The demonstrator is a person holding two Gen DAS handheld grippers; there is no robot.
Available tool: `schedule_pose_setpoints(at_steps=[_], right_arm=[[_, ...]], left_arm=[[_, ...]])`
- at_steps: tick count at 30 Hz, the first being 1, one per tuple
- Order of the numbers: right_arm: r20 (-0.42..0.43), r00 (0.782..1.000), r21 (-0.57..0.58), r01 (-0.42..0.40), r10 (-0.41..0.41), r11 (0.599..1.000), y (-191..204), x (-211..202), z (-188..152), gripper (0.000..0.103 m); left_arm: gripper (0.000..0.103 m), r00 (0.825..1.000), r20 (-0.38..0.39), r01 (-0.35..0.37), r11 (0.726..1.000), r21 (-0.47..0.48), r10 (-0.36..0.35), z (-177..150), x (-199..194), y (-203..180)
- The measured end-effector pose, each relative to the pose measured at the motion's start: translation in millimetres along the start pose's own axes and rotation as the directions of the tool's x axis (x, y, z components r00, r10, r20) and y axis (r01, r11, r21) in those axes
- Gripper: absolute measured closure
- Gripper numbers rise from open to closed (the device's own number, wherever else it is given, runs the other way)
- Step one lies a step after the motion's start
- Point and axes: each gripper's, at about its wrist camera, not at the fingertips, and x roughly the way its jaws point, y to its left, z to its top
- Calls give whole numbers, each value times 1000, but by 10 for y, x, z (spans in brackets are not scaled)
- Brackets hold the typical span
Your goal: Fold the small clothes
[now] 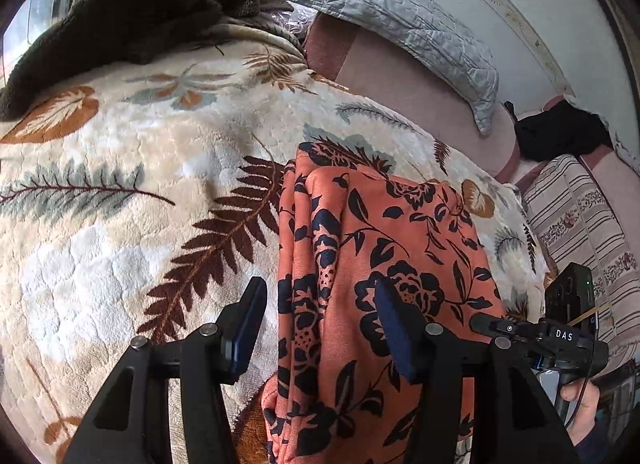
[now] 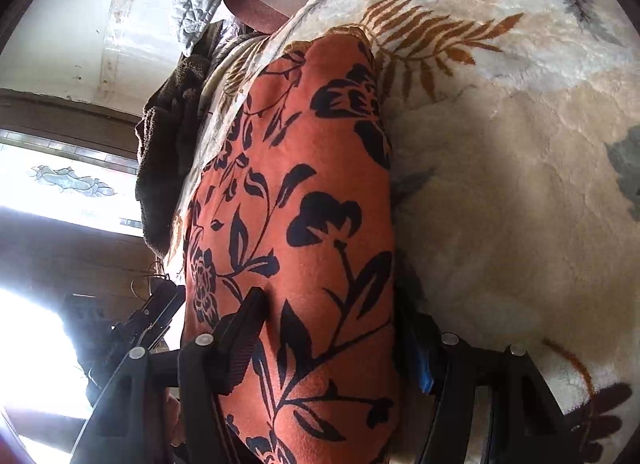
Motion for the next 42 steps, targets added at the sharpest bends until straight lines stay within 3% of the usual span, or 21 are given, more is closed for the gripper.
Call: schedule_pose_setpoints(at_steps=[7,19,22,24,27,28,29,32,34,38,40,42], right_arm=[[0,999,-13,44,-44,999,96,55,4,37],[-1,999,-22,51,-51,998,119,94,1,36],[1,999,-33,38,-38,999,104,94,-4,36],[-10,999,-55,36,-37,998,97,99,1,37],[-23,998,-71,49,-50,996,100,116,25,49],[-26,998,-80,58,-60,995,121,118,35,52],[-29,997,-99,72,-76,992,165,119,39,57],[-20,991,-193,124,-130,973,384,65,56,65],[-5,990,-253,134,-140,958,525,-35,100,67],[113,984,-320,166,-136,933,653,-494,289,67],[167,978,-303,174,-127,937,541,-741,448,67],[207,970,-264,180,-127,947,320,-914,614,67]], left_arm=[[46,999,32,-31,998,59,30,-20,-81,-55],[46,999,32,-46,996,75,43,-38,-80,-95],[46,999,-4,-32,997,70,32,-50,-18,-71],[46,997,-78,11,999,45,-7,-72,104,-17],[45,984,-174,33,999,17,-30,-124,336,52],[48,983,-179,50,999,1,-49,-118,346,70],[59,980,-181,80,997,-21,-82,-110,337,91],[74,986,-152,74,997,5,-72,-107,241,40],[76,990,-121,71,997,9,-70,-84,143,-41],[78,988,-34,151,988,18,-150,37,-2,-347],[78,986,-5,166,985,44,-166,102,49,-523],[77,987,-24,161,985,62,-160,138,237,-634]])
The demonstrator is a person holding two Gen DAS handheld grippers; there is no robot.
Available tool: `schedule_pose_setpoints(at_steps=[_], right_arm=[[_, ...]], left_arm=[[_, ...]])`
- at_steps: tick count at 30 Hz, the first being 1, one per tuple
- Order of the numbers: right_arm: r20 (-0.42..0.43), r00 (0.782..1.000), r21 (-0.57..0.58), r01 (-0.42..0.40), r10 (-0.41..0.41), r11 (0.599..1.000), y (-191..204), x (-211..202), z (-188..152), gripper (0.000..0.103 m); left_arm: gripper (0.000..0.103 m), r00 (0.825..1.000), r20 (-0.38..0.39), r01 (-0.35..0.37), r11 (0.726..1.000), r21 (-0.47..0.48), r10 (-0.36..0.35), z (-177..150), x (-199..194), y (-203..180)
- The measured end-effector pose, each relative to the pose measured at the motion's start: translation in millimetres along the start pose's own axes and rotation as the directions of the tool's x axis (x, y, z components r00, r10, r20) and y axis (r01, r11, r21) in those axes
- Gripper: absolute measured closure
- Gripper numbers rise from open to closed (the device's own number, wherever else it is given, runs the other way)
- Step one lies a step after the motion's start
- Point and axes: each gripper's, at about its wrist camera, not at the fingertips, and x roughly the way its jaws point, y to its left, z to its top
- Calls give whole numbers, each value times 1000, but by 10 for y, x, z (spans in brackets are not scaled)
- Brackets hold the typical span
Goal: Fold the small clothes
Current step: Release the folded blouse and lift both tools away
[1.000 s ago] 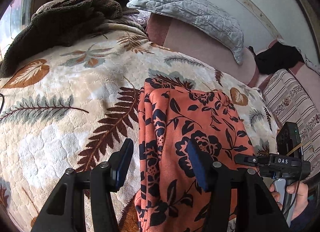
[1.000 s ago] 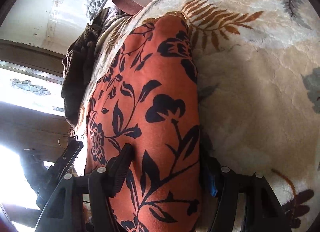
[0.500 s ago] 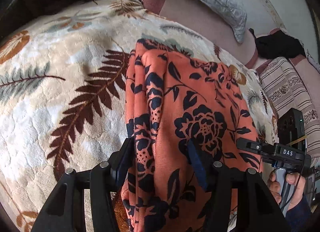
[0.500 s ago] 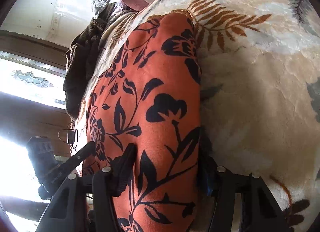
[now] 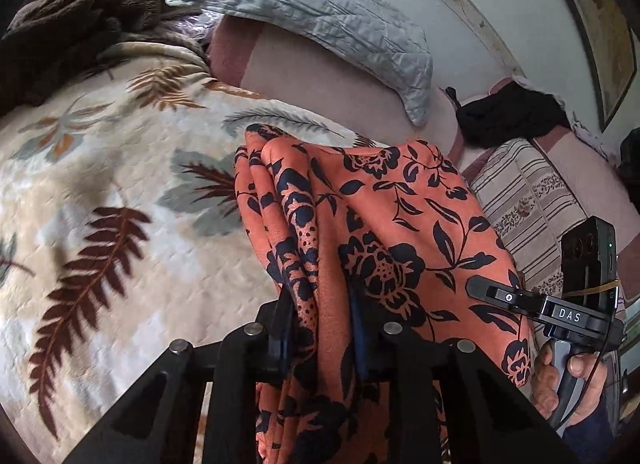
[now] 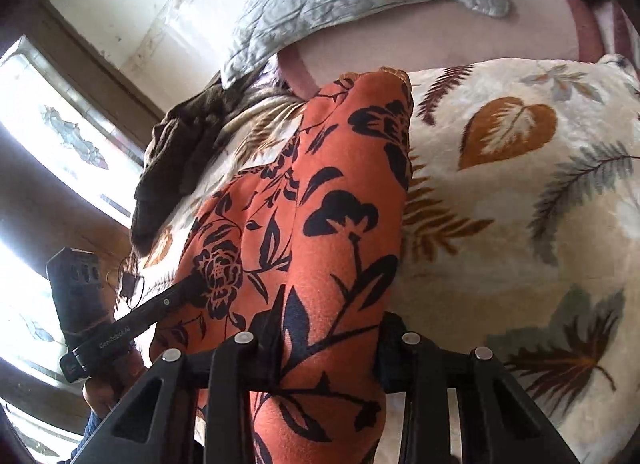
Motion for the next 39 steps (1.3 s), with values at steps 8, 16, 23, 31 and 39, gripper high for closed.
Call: schedule_pose_setpoints(at_steps=[8,16,23,31,39], right_arm=[[-30,995,237,100,-96,966,-1023,83,-227,54],[98,995,90,17,-26,996,-433,-161,-51,54],[-5,998,210,67,-67,975,-647,397,269,64],[22,989,239,136,-145,961,-741,408,400,38],[219,913,27,346,-343,938,242,-546,-577,23]], left_arm=[[59,978,-126,-163,985,47,168,-272,232,173],[56,953,-75,-276,944,182,293,-679,9,65],[56,963,-87,-240,960,148,254,-752,71,200],[44,965,-59,-245,958,146,256,-768,47,227],[33,948,0,-315,939,139,318,-938,-351,37]])
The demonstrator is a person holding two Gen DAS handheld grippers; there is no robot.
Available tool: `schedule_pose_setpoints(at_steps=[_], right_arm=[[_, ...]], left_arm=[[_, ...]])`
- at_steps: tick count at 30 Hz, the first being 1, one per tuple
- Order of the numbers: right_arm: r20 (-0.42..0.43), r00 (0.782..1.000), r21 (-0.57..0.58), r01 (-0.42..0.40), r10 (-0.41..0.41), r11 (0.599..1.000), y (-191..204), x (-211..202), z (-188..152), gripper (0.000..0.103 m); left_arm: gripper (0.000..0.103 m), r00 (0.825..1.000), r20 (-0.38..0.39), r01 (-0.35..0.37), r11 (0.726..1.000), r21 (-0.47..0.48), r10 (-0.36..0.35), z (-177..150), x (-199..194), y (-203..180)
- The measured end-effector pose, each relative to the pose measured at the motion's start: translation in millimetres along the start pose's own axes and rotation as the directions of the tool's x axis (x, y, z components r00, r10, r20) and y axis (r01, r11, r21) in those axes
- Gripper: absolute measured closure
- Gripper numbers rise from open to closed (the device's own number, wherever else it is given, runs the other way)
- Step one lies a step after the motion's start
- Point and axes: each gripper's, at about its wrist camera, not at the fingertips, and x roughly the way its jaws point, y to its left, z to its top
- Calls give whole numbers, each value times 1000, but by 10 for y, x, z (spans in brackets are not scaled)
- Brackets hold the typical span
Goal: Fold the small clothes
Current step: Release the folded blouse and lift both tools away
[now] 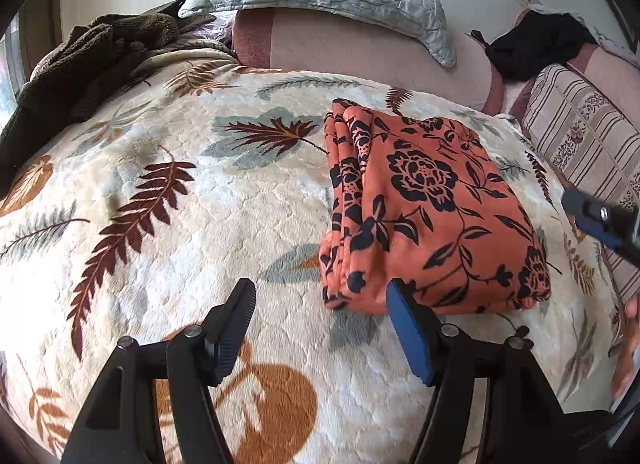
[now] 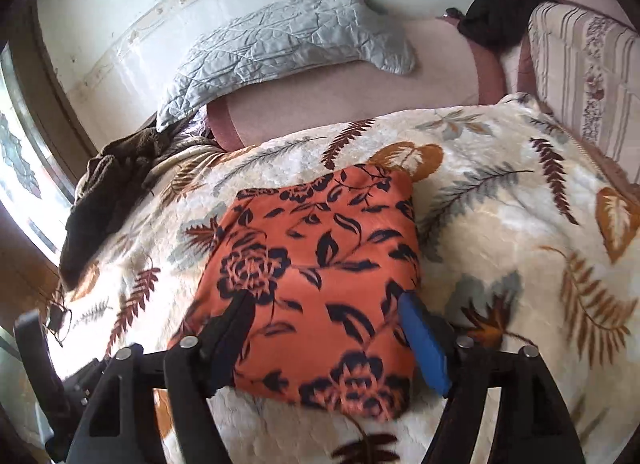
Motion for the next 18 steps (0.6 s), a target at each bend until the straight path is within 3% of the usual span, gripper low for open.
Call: schedule_pose_setpoints(at_steps=[2,8,12,18], right_arm=[[11,1000,-17,4,-4,1000,20,-266,-303,23],[16,998,-68,55,-54,996,95,-746,-872,21],[76,988,-112,142,-134,983,160,-955,-904,6],[111,980,-144,183,-167,973,188,-1127,-817,4]], left_arm=[[24,1000,22,-19,1000,-5,19,-73,-210,-73],[11,992,87,-94,996,-9,95,-180,-787,-501],[5,987,124,-96,995,-22,98,-202,-1011,-701],[2,978,141,-160,987,20,155,-229,-1104,-921]])
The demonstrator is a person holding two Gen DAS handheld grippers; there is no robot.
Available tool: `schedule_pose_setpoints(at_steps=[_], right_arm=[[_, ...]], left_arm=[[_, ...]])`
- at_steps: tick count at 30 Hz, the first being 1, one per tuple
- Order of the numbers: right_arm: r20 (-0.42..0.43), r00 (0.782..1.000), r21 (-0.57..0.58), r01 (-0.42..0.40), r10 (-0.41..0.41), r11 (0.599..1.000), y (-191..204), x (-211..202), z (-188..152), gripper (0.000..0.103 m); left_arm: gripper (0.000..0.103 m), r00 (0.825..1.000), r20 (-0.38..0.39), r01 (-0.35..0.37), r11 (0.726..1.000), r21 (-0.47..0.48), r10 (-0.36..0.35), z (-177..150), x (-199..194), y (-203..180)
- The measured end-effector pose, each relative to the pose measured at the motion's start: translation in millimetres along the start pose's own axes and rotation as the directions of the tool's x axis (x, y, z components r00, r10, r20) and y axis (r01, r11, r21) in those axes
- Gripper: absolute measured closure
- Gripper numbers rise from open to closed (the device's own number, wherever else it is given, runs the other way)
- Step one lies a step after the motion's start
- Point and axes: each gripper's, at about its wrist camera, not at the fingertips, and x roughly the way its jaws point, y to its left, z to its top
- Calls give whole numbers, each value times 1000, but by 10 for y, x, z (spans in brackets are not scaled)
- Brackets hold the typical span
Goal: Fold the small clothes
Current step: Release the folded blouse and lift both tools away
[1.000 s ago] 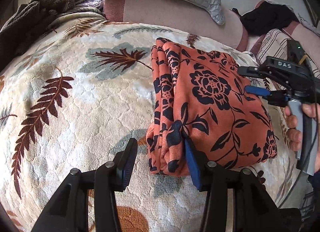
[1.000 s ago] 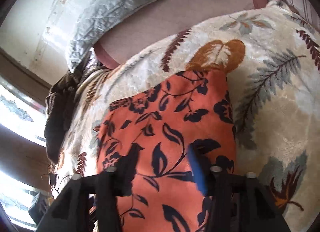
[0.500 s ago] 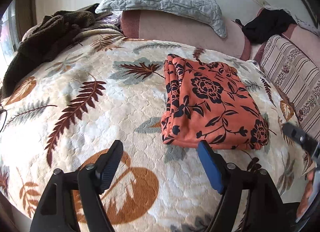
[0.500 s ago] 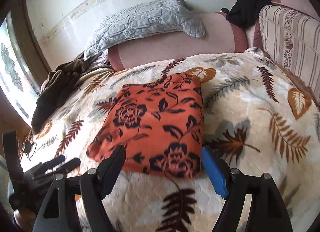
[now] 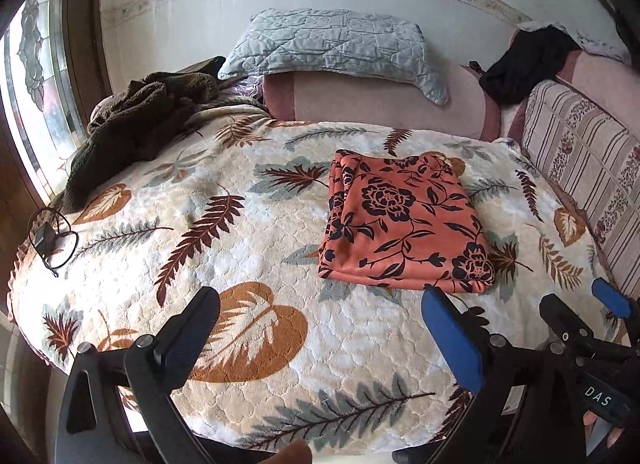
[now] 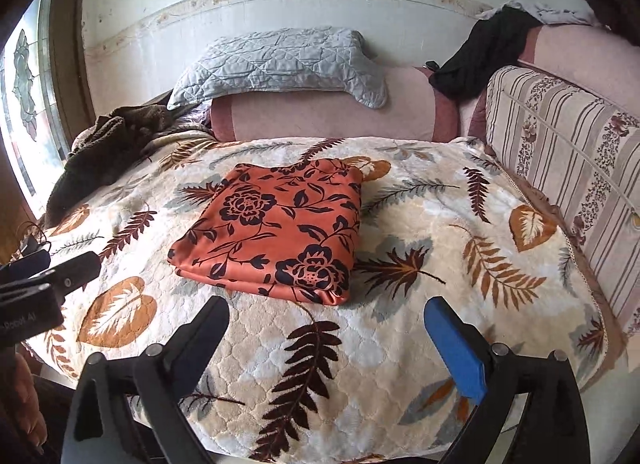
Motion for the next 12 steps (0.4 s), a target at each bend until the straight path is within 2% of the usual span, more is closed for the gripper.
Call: schedule_pose_setpoints(at_steps=[12], right_arm=[[-17,1000,-3,3,-3,1000,-41,44,65,4]], left_arm=[[2,999,20,43,999,1,-43,118,-29,-117]])
